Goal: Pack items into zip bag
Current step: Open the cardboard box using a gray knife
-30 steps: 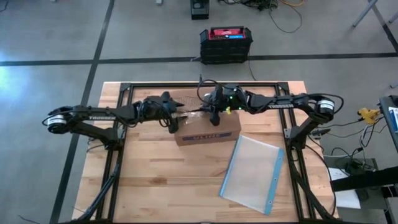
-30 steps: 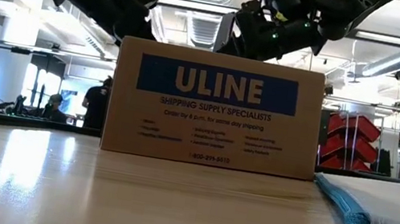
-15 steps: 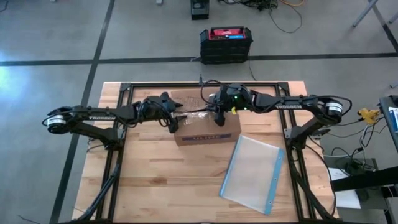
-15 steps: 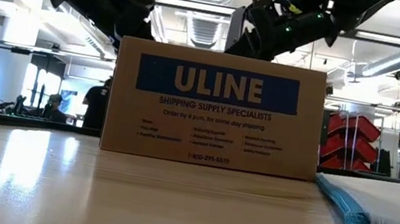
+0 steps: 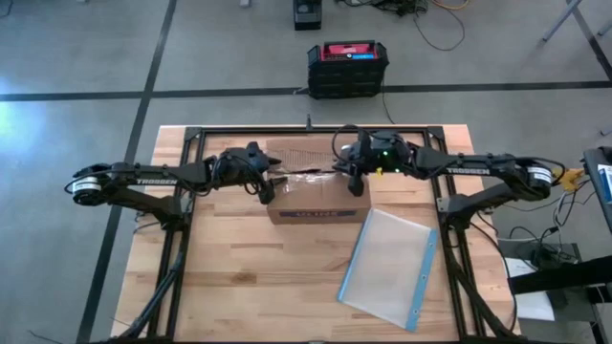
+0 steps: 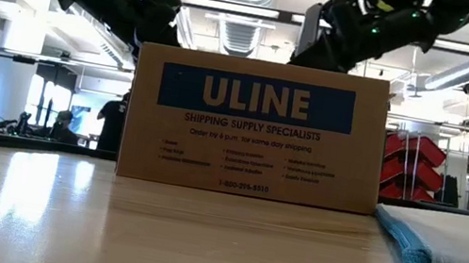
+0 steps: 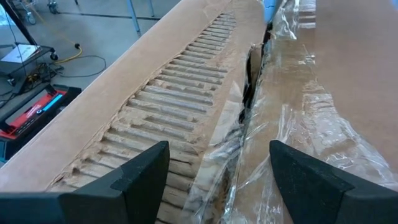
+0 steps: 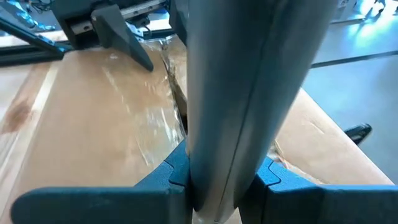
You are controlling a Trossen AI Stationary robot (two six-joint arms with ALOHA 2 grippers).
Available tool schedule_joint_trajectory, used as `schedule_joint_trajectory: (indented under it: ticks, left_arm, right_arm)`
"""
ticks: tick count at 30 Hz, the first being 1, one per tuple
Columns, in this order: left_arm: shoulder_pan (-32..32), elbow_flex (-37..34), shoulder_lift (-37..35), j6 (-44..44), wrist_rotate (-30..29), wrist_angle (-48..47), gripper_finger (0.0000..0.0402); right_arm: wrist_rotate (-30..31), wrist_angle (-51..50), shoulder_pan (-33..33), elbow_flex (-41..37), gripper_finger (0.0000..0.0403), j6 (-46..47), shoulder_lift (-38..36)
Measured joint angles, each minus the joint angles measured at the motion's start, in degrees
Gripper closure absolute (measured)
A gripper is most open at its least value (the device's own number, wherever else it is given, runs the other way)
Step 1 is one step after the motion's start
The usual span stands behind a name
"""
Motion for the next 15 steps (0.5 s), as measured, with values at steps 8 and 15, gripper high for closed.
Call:
schedule_joint_trajectory:
  ticks: [8,15]
  left_arm:
    - [0.0,0.0,-0.1,-0.9,-0.1,-0.7,0.0143]
    - [0.0,0.0,-0.1,-1.3,-0.2,-0.9,0.0143]
  right_arm:
    - [1.1,-5.8,-0.2,-1.4,0.0346,-2.5,-5.7]
    - [2.6,-11.5,-0.4,-1.4,0.0346,-2.6,-9.4]
